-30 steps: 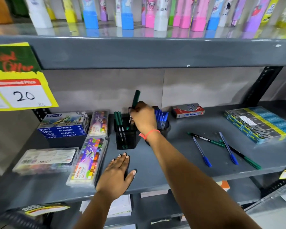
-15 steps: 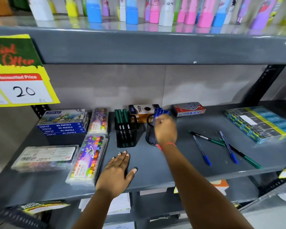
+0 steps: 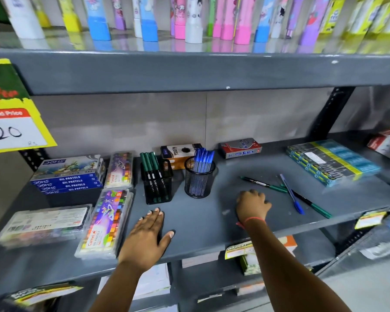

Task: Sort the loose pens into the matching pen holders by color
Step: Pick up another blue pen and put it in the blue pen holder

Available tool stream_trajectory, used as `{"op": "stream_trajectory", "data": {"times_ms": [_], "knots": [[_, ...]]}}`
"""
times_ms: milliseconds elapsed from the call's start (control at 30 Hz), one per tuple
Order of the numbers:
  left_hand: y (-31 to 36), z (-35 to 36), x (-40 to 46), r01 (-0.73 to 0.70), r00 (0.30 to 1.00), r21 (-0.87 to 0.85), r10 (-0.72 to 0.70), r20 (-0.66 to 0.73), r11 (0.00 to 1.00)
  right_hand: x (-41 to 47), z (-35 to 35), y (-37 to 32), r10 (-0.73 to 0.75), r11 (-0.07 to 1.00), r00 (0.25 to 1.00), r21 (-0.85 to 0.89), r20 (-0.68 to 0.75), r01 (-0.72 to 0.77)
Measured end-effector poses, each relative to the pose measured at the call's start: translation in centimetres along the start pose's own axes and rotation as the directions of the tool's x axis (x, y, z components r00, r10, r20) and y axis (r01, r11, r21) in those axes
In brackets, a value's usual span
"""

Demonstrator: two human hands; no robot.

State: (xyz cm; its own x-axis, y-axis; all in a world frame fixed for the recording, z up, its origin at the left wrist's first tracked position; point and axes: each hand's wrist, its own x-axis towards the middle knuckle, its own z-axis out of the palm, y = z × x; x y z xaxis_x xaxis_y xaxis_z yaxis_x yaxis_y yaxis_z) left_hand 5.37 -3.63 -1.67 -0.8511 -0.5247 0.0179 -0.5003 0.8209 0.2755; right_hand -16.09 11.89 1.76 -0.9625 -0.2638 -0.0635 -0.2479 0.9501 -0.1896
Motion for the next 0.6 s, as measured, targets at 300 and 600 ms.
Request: {"op": "stream_trajectory", "data": {"times_ms": [300, 600], "knots": [[0.2, -0.3, -0.1, 0.007, 1.0, -0.007, -0.007, 0.0, 1.0, -1.4, 0.6, -1.6, -0.059, 0.969, 0.998, 0.241, 0.021, 0.052], [0.2, -0.4, -0.1, 0.011, 1.0, 0.001, -0.011, 0.005, 1.0, 1.1, -6.6, -5.4, 0.179, 0.594, 0.964, 0.803, -0.195, 0.052]]}}
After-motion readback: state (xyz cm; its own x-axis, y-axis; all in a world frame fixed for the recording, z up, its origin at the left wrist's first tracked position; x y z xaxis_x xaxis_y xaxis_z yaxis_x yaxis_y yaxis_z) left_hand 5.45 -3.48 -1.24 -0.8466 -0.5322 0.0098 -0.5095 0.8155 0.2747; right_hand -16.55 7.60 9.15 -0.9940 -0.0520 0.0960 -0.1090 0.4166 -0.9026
